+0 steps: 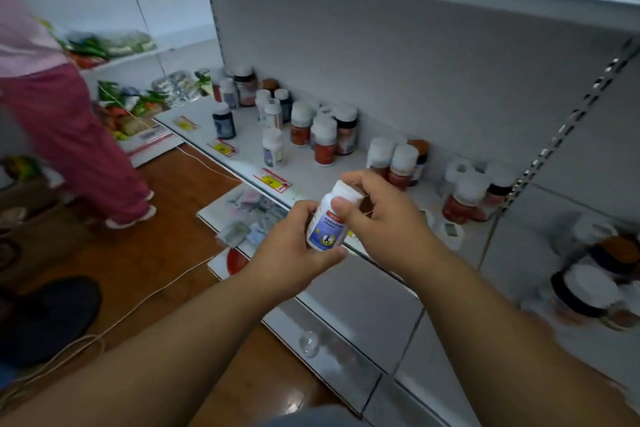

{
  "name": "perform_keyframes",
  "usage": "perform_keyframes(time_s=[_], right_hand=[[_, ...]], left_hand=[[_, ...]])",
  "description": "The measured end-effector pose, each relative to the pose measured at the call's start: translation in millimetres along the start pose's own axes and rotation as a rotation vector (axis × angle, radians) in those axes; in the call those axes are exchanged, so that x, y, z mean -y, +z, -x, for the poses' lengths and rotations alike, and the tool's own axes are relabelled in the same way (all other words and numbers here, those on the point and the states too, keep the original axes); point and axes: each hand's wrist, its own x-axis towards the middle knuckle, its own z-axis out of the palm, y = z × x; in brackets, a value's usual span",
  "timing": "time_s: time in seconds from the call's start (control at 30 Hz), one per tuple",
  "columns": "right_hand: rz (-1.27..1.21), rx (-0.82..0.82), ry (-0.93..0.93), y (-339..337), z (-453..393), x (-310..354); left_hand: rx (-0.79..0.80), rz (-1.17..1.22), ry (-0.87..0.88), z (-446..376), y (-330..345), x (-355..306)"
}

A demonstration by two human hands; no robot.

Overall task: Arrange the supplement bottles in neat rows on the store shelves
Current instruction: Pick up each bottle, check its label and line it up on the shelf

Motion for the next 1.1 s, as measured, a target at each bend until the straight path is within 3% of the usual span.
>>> perform_keyframes(time_s=[0.2,0.3,0.5,0.6,0.73,0.8,0.93,1.1], right_hand=[[0.06,-0.002,0.084,46,-61,-6],[0.082,-0.073,0.087,62,-98,-21],[0.139,-0.034,0.244,100,-160,-41],[0.168,0.002,0.264,123,-183,-45],[0.206,-0.038,0.359,153,-199,-55],[0.234,-0.069,0.397,164,-204,-57],[0.294,-0.139,0.498,173,-210,-56],[0.33,-0.217,0.543,183,-207,-46]], left_hand=[[0.066,-0.037,0.003,-54,-42,48],[0.016,-0.057,-0.039,-87,-52,74],[-0.007,-0.239,-0.058,-144,-91,111],[-0.097,-0.367,0.05,-176,-109,128],[-0.185,-0.602,0.377,-227,-131,150],[-0.029,-0.62,0.478,-257,-139,156],[0.512,-0.623,0.473,-305,-138,160],[0.594,-0.523,0.486,-311,-135,173]])
